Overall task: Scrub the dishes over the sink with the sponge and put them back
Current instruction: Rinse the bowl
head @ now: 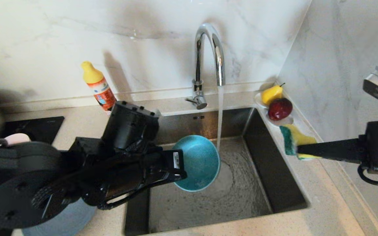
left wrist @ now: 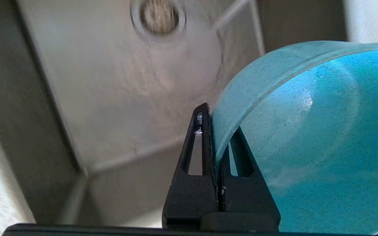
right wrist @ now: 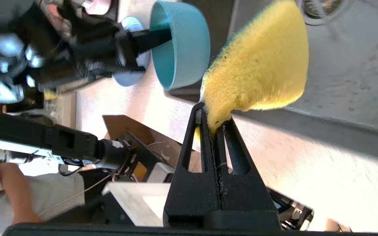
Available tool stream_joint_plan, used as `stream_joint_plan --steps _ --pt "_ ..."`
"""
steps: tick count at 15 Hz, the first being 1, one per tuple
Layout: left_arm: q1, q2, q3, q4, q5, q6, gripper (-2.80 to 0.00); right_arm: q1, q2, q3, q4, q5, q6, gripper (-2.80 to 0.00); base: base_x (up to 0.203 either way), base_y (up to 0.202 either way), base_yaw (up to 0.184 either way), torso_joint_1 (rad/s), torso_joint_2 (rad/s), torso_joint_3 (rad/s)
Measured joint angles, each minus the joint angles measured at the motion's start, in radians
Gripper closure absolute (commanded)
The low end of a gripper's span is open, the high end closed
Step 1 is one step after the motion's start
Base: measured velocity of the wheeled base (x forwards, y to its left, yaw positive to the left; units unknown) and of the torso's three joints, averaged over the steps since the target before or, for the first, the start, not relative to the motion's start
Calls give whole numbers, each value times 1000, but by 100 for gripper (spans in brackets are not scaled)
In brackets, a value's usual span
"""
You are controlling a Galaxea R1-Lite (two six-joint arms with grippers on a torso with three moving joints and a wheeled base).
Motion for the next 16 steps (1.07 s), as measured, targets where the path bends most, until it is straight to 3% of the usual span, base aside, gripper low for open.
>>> stream_joint_plan --steps 3,7,12,16 --pt "26 113 -160 157 -27 -60 0 -21 -84 49 18 2 0 0 0 0 0 0 0 0" --pt "59 295 -405 266 -30 -161 0 -34 -130 61 20 -2 10 0 0 0 0 0 0 0" --pt "93 483 -661 290 -17 -275 0 -74 -157 84 19 -1 12 0 0 0 0 0 0 0" --pt "115 569 -771 295 -12 -291 0 -81 -174 88 20 -1 13 0 0 0 0 0 0 0"
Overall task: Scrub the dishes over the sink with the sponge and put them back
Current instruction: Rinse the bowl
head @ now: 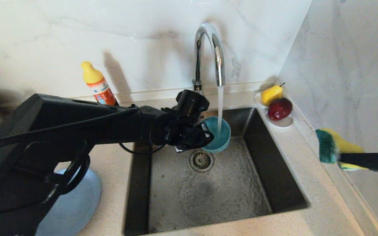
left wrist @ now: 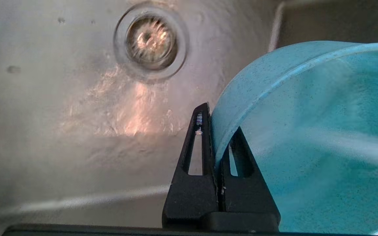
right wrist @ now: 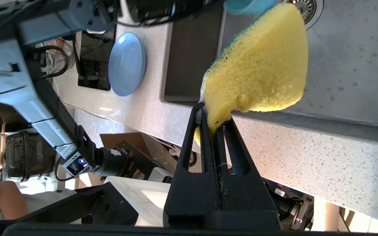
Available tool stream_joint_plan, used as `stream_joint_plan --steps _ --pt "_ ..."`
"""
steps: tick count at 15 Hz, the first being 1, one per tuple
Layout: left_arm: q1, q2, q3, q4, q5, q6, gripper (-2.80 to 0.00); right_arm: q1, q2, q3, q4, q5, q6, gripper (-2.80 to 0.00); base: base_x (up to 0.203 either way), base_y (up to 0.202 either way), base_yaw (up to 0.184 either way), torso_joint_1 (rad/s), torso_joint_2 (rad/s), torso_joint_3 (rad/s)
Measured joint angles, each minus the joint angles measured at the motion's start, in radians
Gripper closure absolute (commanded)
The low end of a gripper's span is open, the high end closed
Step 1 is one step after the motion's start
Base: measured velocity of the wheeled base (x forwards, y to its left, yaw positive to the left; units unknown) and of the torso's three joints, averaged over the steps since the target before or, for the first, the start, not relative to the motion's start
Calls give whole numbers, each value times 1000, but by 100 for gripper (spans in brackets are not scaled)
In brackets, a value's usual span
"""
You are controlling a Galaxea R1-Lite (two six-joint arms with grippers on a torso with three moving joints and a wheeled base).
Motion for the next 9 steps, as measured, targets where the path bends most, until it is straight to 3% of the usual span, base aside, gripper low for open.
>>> stream_joint_plan --steps 3,9 --pt "9 40 -66 34 -1 -18 0 -1 -3 11 -1 1 2 0 0 0 0 0 0 0" --pt "9 54 -67 50 -2 -35 0 -7 -8 23 -3 3 0 0 0 0 0 0 0 0"
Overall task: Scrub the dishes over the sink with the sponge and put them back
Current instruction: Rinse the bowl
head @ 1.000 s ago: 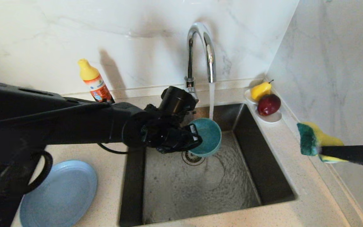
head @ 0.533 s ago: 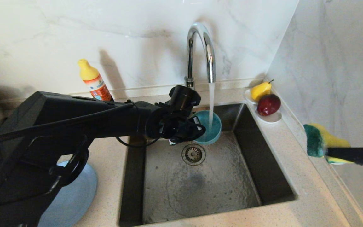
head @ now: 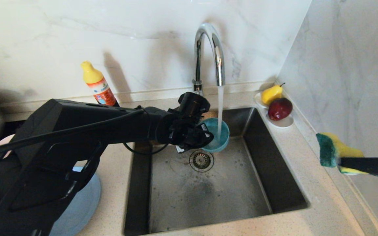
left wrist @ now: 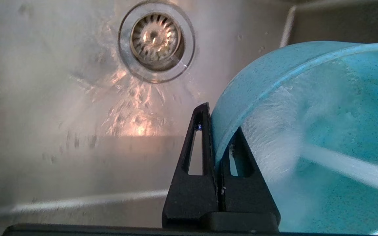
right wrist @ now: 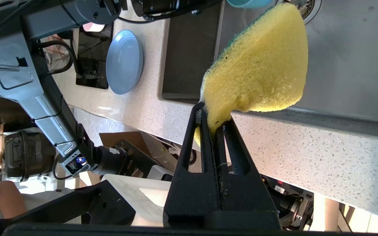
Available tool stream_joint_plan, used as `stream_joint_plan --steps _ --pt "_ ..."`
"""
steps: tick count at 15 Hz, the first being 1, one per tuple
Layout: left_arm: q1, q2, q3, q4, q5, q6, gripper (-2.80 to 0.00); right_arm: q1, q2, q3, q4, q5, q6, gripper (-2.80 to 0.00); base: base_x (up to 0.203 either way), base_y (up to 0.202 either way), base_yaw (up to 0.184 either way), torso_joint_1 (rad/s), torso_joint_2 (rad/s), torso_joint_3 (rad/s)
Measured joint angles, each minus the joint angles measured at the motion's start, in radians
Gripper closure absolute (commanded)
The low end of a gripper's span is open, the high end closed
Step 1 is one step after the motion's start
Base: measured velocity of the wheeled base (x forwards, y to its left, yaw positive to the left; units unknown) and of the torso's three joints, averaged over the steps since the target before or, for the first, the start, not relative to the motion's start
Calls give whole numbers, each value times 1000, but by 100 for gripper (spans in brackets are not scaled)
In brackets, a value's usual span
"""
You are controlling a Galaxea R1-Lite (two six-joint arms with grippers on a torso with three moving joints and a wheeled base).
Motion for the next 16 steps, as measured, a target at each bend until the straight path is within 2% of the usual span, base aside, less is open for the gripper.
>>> stream_joint_plan --steps 11,13,15,16 --pt "0 -27 16 49 12 -13 0 0 -8 37 -5 6 -1 0 0 0 0 0 0 0" --pt "1 -66 81 37 90 6 0 0 -10 45 -7 6 -1 0 0 0 0 0 0 0" --pt "11 -126 164 -16 183 55 0 0 -9 54 -8 8 -1 0 0 0 0 0 0 0" --pt "20 -168 218 -61 202 82 0 0 -8 65 -9 10 -1 0 0 0 0 0 0 0"
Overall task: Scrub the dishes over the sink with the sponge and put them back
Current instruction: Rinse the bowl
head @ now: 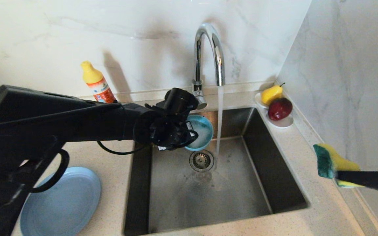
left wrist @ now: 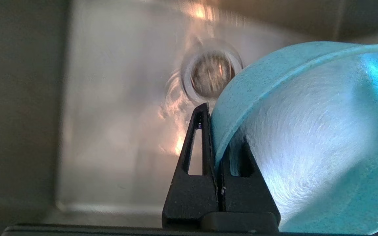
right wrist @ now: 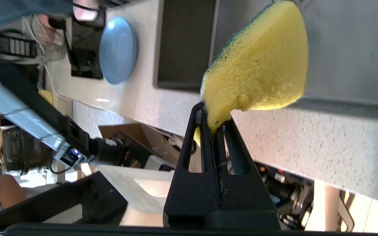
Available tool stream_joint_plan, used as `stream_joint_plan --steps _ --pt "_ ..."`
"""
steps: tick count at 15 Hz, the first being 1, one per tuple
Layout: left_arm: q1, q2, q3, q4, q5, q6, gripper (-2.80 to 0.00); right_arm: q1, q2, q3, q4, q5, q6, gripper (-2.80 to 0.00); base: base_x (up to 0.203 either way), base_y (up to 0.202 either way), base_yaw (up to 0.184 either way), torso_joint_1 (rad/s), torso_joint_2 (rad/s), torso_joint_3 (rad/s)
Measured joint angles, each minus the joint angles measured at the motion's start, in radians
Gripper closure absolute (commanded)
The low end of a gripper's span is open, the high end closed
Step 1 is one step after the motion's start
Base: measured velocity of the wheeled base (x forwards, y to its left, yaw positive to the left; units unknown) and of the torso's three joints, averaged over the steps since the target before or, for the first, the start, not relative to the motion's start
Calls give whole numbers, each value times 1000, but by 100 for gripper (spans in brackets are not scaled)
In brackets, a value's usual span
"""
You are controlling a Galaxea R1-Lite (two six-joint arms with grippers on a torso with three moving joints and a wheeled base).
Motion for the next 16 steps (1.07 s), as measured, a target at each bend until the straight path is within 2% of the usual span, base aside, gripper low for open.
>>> stream_joint_plan --steps 3,6,10,13,16 --pt "17 -152 208 -204 14 114 0 0 8 22 -4 6 2 0 0 0 0 0 0 0" --pt "23 -291 428 -479 16 252 0 0 15 39 -14 7 2 0 0 0 0 0 0 0" --pt "25 -386 671 -861 13 380 0 1 38 74 -76 7 15 0 0 0 0 0 0 0" --pt "25 -404 794 -1156 7 484 0 3 55 97 -128 36 64 0 0 0 0 0 0 0" --pt "25 -415 833 -1334 -12 500 0 2 61 101 -131 41 65 0 0 0 0 0 0 0"
